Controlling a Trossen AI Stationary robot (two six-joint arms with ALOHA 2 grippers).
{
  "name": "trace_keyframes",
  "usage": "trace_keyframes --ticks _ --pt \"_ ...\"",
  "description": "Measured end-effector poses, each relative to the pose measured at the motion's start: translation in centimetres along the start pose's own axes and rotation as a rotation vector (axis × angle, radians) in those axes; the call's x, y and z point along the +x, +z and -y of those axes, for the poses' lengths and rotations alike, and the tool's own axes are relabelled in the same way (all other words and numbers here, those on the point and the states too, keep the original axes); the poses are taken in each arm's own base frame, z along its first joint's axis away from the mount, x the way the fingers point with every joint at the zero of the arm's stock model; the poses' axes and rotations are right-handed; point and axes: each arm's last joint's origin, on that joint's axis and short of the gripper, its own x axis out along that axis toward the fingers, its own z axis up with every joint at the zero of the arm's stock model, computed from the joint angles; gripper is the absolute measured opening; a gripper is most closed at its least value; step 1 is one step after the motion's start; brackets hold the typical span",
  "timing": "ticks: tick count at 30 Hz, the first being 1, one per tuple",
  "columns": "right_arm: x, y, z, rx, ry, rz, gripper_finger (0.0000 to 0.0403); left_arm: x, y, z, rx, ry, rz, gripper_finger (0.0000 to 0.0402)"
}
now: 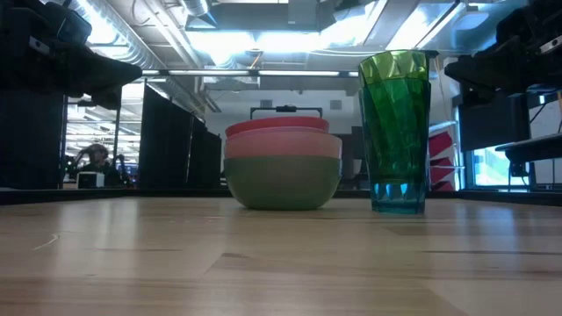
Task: Nest bowls inside each other
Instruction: Return to Home Position
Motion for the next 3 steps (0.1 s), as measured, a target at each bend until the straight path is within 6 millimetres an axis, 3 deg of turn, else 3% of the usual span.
trace_keyframes --ticks 3 --pt "0.00 0.00 0.00 0.000 0.000 0.000 0.0000 0.00 0.00 0.00 0.000 0.000 0.000 0.0000"
